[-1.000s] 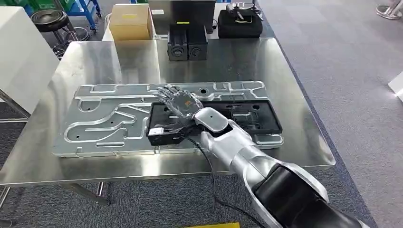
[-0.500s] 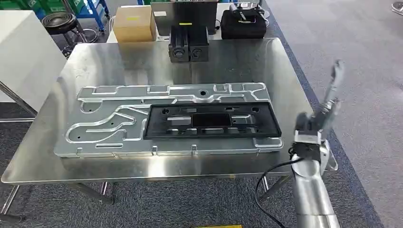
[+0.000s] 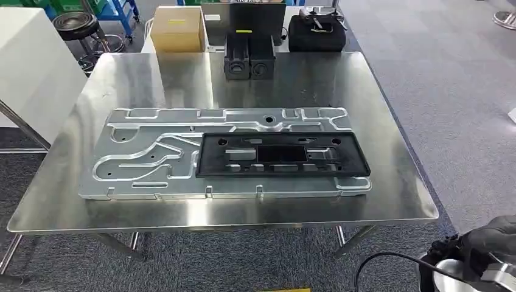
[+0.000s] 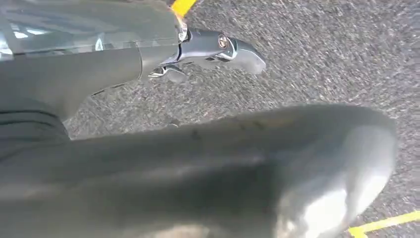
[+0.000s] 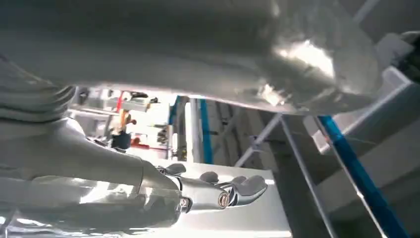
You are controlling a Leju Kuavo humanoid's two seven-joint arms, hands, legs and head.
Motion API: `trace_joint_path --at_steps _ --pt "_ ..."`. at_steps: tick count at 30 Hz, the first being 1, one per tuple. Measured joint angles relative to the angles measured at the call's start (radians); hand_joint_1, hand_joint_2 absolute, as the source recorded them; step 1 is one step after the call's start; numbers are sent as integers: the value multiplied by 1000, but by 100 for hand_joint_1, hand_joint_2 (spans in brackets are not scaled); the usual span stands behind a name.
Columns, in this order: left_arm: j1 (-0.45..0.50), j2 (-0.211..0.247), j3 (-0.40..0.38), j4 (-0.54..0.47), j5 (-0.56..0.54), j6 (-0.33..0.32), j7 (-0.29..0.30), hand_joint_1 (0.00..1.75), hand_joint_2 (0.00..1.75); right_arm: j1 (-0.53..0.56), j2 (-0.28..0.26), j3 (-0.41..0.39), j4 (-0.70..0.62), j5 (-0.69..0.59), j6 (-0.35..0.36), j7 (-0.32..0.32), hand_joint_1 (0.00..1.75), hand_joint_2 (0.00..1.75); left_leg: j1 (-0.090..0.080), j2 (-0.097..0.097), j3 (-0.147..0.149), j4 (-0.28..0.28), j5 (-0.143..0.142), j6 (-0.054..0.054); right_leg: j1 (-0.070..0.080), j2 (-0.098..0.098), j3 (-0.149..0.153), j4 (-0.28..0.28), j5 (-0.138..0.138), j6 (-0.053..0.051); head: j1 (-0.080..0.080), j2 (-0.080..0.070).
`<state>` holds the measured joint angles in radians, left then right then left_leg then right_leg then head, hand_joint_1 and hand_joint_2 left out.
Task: Take the parts from the cabinet and place them on the table.
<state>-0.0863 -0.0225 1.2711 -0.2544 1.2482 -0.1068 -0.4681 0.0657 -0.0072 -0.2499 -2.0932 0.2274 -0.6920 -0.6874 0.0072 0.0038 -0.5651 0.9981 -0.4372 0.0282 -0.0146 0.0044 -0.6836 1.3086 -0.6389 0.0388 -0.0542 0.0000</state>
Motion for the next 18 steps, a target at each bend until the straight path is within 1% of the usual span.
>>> trace_joint_path --at_steps 1,2,3,4,5,6,8,9,10,11,12,13,14,15,16,17,18 --pt "2 0 2 0 0 -2 0 0 0 15 0 0 0 0 -3 0 0 0 0 0 -4 2 2 -1 0 0 -4 17 3 1 0 0" --pt "2 0 3 0 0 -4 0 0 0 23 2 0 0 1 -2 0 0 0 0 1 -9 5 3 -3 -1 0 18 -18 29 0 0 0" --pt "2 0 3 0 0 -5 2 0 0 32 2 -2 0 1 1 0 0 0 0 1 -12 8 4 -5 -1 -1 62 -93 68 -2 0 0" --pt "0 0 3 0 0 -7 4 0 0 47 2 -6 0 1 9 0 0 0 0 1 -14 11 6 -7 -1 -2 126 -203 113 -6 0 0" --pt "-1 0 3 0 0 -8 3 0 0 62 2 -11 0 3 13 0 0 0 0 1 -15 14 8 -10 -1 -1 177 -292 132 -10 0 0" --pt "-1 0 3 0 0 -9 2 0 0 78 3 -16 3 4 14 0 0 0 -7 -1 -17 15 10 -18 7 0 173 -301 132 -18 0 0" --pt "1 3 3 0 0 -10 -3 0 0 112 4 -20 5 6 4 0 0 0 -4 -1 -19 13 19 -30 10 2 166 -301 143 -30 0 0" --pt "1 3 3 0 0 -11 -4 0 0 128 5 -21 7 6 0 0 0 0 -2 -1 -18 7 25 -38 11 2 163 -299 147 -36 0 0" --pt "3 3 3 0 0 -11 -8 0 0 142 6 -23 11 7 1 0 0 0 -6 -2 -20 6 30 -45 6 2 160 -306 156 -46 0 0" --pt "2 5 3 0 0 -11 -10 0 0 154 13 -33 20 16 18 0 0 0 -1 -2 -24 18 10 -49 1 -3 154 -310 167 -54 0 0" --pt "3 5 4 0 0 -11 -10 0 0 163 26 -53 40 35 43 1 0 0 -1 -2 -46 57 -40 -52 2 -3 143 -310 176 -63 0 0" --pt "3 6 4 0 0 -11 -9 0 0 171 37 -78 62 49 68 1 0 0 0 -2 -71 130 -100 -55 3 -4 130 -310 185 -66 0 0" --pt "3 7 5 0 0 -11 -7 0 0 180 50 -110 86 60 95 0 0 0 0 -2 -101 218 -153 -59 4 -5 115 -310 195 -67 0 0" --pt "3 7 5 0 0 -10 -6 0 0 188 59 -130 99 65 104 0 0 0 0 -2 -120 291 -189 -60 6 -5 99 -308 205 -68 0 0" --pt "4 7 5 0 0 -10 -6 0 0 194 70 -150 114 66 109 0 0 0 0 -2 -119 327 -204 -61 8 -5 83 -306 216 -67 0 0" --pt "4 7 5 0 0 -10 -6 0 0 197 74 -160 122 67 109 0 0 0 0 -2 -91 307 -195 -59 9 -4 70 -304 226 -67 0 0" --pt "5 7 5 0 0 -10 -6 0 0 199 77 -169 128 69 110 0 0 0 0 -2 -36 240 -170 -55 11 -4 59 -302 233 -66 0 0"
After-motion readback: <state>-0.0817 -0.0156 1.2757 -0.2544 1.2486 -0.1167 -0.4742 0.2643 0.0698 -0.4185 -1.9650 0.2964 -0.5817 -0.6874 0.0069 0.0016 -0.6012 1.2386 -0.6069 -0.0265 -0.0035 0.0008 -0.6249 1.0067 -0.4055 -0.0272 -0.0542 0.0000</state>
